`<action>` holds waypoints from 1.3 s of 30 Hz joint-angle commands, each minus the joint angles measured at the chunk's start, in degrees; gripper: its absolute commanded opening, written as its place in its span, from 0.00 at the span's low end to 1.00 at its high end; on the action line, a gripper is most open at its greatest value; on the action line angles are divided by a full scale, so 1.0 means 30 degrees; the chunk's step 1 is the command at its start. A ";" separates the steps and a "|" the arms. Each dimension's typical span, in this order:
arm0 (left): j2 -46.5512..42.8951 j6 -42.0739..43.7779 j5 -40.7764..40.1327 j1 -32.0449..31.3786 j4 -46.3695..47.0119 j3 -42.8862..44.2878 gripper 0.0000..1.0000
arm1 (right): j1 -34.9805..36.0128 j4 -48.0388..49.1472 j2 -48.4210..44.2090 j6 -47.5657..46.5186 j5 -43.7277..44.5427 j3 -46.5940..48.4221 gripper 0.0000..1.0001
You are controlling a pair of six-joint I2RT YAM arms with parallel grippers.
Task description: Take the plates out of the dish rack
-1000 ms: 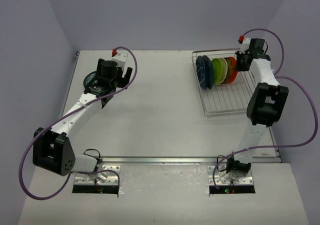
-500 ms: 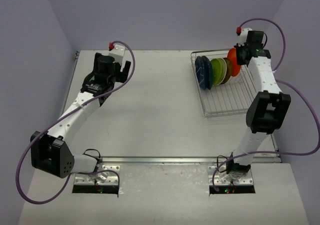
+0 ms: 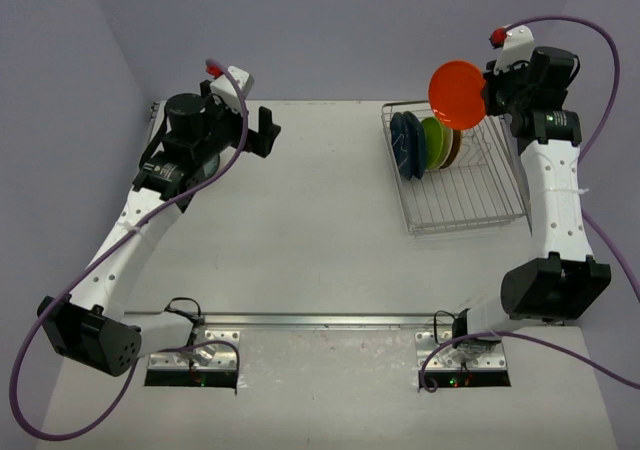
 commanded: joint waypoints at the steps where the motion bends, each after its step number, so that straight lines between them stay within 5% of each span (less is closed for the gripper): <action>1: 0.0901 -0.1784 0.5141 -0.0685 -0.0454 0.1045 0.98 | 0.1502 -0.0910 -0.0900 0.1928 -0.5771 -0.0835 0.00; 9: 0.1499 -0.3003 0.7082 -0.1794 -0.0717 0.0480 0.87 | 0.5179 0.1262 -0.2670 0.4138 -0.8935 -0.5037 0.00; 21: 0.2341 -0.3806 0.7589 -0.2120 -0.0573 -0.1470 0.66 | 0.8216 0.2424 -0.2256 0.5489 -1.0602 -0.5603 0.00; 24: 0.2507 -0.3864 0.7036 -0.2120 -0.0675 -0.1529 0.54 | 0.8624 0.2547 -0.2100 0.5738 -1.0723 -0.5475 0.00; 28: 0.2533 -0.3895 0.6894 -0.2116 -0.0672 -0.1538 0.14 | 0.8804 0.2626 -0.1911 0.6095 -1.0465 -0.5353 0.00; 29: 0.2499 -0.3935 0.6695 -0.2073 -0.0634 -0.1606 0.04 | 0.8804 0.2526 -0.1820 0.6127 -1.0213 -0.5316 0.04; 30: 0.2419 -0.4072 0.6275 -0.1905 -0.0525 -0.1768 0.00 | 0.8804 0.2313 -0.1686 0.6182 -0.9541 -0.5211 0.21; 32: 0.2410 -0.4515 0.6341 -0.1041 -0.0279 -0.2039 0.00 | 0.8804 0.2037 -0.1530 0.6309 -0.8229 -0.5193 0.61; 35: 0.3070 -0.5557 0.8312 0.2259 -0.0672 -0.2000 0.00 | 0.8717 0.1438 -0.1482 0.6415 -0.5418 -0.5417 0.96; 39: 0.4933 -0.5679 1.0215 0.6665 -0.1660 -0.1552 0.00 | 0.7933 0.1262 -0.1762 0.6609 -0.3509 -0.6403 0.99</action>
